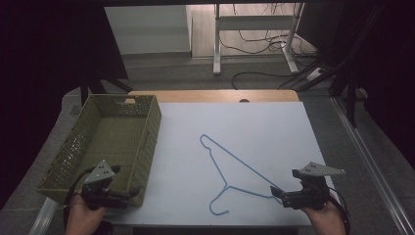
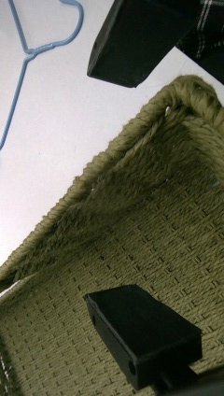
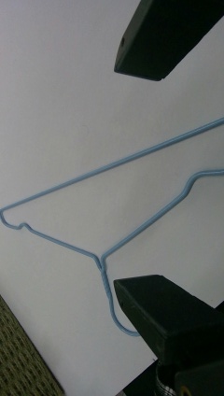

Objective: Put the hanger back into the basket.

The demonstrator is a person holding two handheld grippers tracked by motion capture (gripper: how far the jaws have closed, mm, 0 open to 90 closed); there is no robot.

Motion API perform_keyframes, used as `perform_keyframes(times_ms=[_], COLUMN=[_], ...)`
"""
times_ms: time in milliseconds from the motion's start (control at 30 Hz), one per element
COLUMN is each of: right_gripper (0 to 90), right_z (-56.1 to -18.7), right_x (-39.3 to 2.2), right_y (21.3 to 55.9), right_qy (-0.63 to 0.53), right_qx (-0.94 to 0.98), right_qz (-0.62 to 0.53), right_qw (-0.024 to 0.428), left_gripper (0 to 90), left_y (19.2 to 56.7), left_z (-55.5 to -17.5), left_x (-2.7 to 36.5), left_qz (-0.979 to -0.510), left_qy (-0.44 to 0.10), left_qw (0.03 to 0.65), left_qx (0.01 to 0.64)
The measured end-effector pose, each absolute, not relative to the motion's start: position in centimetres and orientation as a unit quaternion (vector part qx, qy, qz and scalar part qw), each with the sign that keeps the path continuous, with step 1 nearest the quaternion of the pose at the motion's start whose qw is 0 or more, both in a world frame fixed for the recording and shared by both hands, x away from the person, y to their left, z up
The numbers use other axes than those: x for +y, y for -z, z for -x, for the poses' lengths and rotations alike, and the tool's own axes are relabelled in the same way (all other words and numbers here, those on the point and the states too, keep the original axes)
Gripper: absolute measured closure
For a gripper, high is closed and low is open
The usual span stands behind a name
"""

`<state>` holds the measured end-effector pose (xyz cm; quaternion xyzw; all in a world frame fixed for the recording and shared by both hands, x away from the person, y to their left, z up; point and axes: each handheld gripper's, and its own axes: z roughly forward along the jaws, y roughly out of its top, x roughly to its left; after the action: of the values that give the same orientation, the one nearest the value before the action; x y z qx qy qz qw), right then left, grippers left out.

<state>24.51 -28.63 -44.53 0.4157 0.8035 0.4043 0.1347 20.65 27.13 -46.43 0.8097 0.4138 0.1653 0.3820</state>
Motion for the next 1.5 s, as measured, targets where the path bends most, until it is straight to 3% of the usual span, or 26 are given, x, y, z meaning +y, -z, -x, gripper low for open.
perform_keyframes(times_ms=[800,1500], right_gripper=[0.0,16.7], right_z=[-24.4,-24.6], right_x=[-28.1,-25.4], right_y=[44.3,43.5], right_qy=[-0.383,-0.385], right_qx=[0.813,0.832], right_qz=[-0.417,-0.38], right_qw=[0.134,0.122], left_gripper=[0.0,0.2], left_y=[46.3,44.3], left_z=[-20.8,-21.2], left_x=[27.2,23.9], left_qz=[-0.801,-0.807], left_qy=[-0.163,-0.147], left_qw=[0.395,0.434], left_qx=[0.418,0.374])
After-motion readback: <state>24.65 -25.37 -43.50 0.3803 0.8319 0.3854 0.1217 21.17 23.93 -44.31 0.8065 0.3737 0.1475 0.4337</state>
